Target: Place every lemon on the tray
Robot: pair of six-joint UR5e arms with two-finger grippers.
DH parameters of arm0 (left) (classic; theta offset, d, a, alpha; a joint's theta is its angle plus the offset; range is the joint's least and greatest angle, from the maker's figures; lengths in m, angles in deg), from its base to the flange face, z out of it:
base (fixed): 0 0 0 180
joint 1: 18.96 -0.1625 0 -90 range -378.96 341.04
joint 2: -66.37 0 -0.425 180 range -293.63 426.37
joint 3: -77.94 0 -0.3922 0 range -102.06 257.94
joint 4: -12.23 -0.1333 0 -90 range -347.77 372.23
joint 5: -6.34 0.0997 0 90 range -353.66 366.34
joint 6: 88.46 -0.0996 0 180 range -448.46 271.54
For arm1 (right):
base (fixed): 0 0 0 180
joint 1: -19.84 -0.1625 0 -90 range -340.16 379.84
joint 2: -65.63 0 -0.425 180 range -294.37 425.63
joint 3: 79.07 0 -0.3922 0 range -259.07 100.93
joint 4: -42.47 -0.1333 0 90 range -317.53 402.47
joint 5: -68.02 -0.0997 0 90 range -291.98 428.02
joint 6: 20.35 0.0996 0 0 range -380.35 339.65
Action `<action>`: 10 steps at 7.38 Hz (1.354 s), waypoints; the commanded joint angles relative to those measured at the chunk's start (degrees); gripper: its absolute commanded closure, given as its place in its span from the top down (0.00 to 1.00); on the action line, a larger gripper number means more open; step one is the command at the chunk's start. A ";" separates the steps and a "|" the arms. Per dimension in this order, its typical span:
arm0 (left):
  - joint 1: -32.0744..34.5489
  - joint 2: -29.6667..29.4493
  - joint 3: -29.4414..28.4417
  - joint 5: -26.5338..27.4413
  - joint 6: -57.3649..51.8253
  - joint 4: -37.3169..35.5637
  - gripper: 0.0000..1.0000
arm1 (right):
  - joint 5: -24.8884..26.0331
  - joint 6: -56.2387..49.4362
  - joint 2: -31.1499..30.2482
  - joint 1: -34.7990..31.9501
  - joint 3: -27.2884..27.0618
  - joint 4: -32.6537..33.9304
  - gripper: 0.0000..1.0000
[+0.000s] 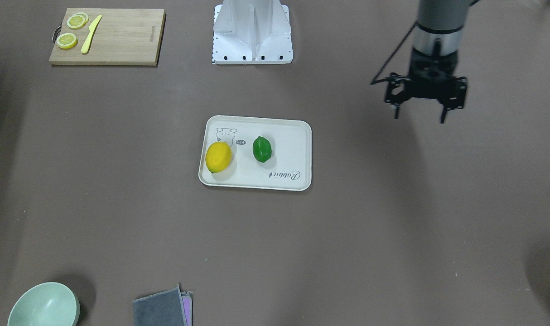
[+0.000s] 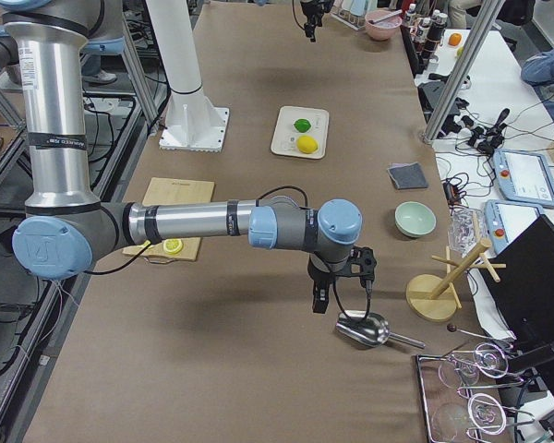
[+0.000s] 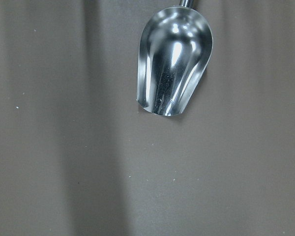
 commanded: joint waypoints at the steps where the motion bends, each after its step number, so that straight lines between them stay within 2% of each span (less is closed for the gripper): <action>1: 16.63 9.55 -1.67 -13.06 -6.88 0.21 0.98 | 0.00 -0.16 0.08 0.00 -0.01 -0.10 1.00; 2: 22.80 12.11 -5.78 -15.86 -15.11 0.39 0.98 | 0.00 -0.24 0.00 0.00 -0.01 -0.10 1.00; 3: 27.21 14.92 -8.69 -16.41 -20.93 2.31 0.98 | -0.09 -0.77 -0.09 0.00 -0.01 -0.19 1.00; 4: 32.57 21.30 -10.46 -20.33 -24.91 6.07 0.98 | -0.09 -0.77 -0.27 -0.08 -0.01 -0.02 1.00; 5: 36.62 26.76 -15.53 -26.54 -28.34 14.63 0.98 | -0.61 -0.77 -1.83 -0.09 -0.18 -0.36 1.00; 6: 41.27 30.99 -22.71 -30.43 -32.46 25.25 0.98 | -0.79 -0.77 -2.20 -0.09 -0.10 -0.63 1.00; 7: 45.06 32.69 -25.65 -34.91 -33.29 31.97 0.98 | -0.79 -0.77 -2.11 -0.09 -0.18 -0.63 1.00; 8: 45.45 33.22 -24.73 -35.83 -32.51 31.51 0.98 | -0.79 -0.77 -2.03 -0.09 -0.27 -0.63 1.00; 10: 44.23 33.06 -22.79 -35.40 -24.18 31.16 0.98 | -0.79 -0.77 -2.11 -0.09 -0.27 -0.63 1.00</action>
